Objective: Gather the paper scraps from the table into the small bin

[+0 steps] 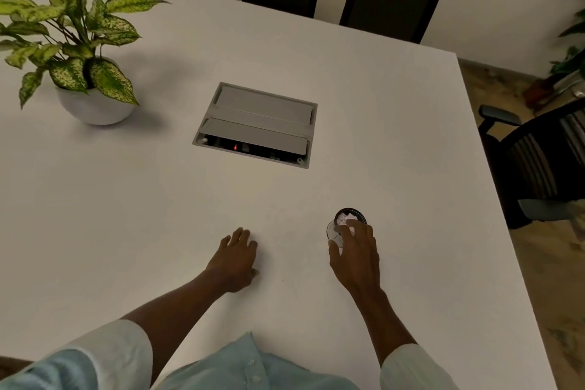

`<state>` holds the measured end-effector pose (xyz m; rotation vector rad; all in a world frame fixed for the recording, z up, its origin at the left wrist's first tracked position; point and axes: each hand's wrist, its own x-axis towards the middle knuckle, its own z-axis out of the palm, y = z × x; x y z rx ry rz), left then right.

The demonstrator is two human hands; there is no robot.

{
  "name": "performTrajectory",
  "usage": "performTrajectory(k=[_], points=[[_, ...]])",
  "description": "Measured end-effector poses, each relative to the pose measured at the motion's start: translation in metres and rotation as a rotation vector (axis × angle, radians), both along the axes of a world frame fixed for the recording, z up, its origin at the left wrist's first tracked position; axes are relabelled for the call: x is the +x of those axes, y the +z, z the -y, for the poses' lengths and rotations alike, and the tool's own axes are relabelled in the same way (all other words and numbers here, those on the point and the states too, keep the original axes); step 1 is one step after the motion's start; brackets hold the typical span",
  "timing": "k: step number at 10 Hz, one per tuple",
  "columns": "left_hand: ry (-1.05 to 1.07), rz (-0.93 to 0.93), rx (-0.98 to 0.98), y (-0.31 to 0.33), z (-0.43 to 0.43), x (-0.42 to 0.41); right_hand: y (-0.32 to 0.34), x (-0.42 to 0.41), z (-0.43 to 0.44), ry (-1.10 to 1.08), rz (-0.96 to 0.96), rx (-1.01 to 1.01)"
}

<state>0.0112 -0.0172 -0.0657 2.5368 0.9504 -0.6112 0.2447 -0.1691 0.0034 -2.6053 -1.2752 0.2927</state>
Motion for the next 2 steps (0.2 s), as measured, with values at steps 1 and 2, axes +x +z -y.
performTrajectory(k=[1,2], points=[[0.022,0.016,0.035,0.021,-0.015,-0.011,0.016,-0.008,-0.002,0.042,-0.034,0.032],[-0.003,0.009,0.108,0.046,-0.033,-0.016,0.031,-0.014,-0.009,0.107,0.002,-0.001]])
